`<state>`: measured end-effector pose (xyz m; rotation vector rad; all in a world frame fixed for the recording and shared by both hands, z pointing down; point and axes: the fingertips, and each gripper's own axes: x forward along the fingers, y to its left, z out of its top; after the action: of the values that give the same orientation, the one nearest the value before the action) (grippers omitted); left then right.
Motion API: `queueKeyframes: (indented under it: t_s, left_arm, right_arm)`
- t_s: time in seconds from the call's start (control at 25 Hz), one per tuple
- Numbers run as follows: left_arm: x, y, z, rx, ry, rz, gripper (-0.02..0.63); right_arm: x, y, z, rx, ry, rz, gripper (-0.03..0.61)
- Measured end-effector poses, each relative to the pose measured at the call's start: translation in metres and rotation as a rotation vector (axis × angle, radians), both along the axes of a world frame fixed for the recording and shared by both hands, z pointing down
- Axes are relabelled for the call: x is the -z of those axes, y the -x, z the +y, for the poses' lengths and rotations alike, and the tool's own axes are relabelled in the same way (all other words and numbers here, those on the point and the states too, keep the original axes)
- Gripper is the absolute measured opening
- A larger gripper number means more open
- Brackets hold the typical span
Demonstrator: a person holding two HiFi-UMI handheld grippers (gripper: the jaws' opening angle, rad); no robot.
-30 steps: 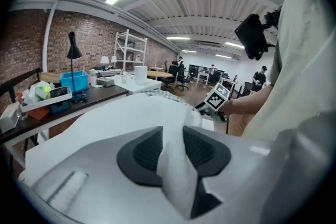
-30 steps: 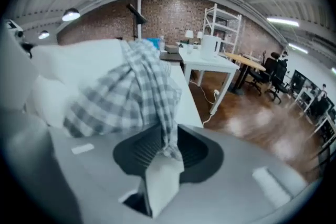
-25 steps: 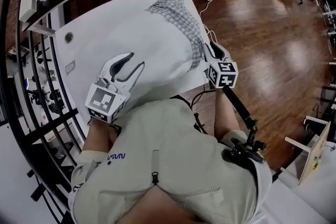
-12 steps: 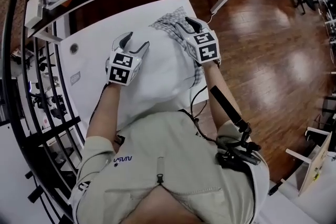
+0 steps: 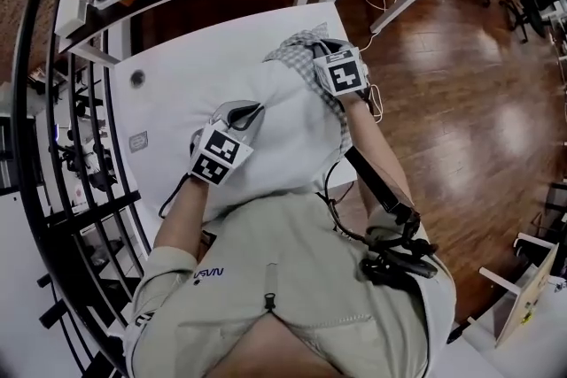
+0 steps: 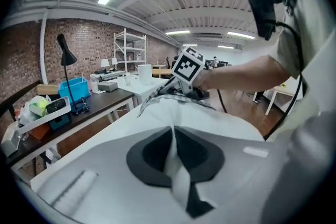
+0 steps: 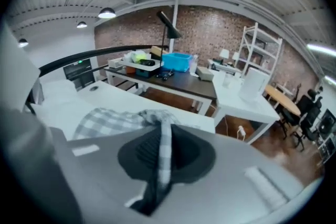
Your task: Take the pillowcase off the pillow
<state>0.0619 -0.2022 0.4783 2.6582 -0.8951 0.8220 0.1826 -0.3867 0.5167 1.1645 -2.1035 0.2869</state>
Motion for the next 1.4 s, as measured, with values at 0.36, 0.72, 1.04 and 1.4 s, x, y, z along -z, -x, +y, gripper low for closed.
queueKeyframes:
  t_s: [0.36, 0.72, 1.04, 1.4]
  left_arm:
    - [0.058, 0.046, 0.031, 0.108, -0.083, 0.176, 0.02]
    - [0.016, 0.059, -0.032, 0.209, -0.126, 0.069, 0.11]
    - [0.049, 0.142, 0.031, 0.432, -0.162, 0.062, 0.245]
    - [-0.053, 0.277, 0.122, 0.883, 0.134, 0.168, 0.393]
  right_arm:
    - [-0.025, -0.13, -0.021, -0.365, -0.002, 0.058, 0.011]
    - [-0.077, -0.094, 0.016, -0.194, 0.076, -0.051, 0.132]
    - [0.026, -0.059, 0.092, -0.053, -0.085, -0.297, 0.149]
    - [-0.04, -0.003, 0.169, 0.095, 0.156, -0.278, 0.226]
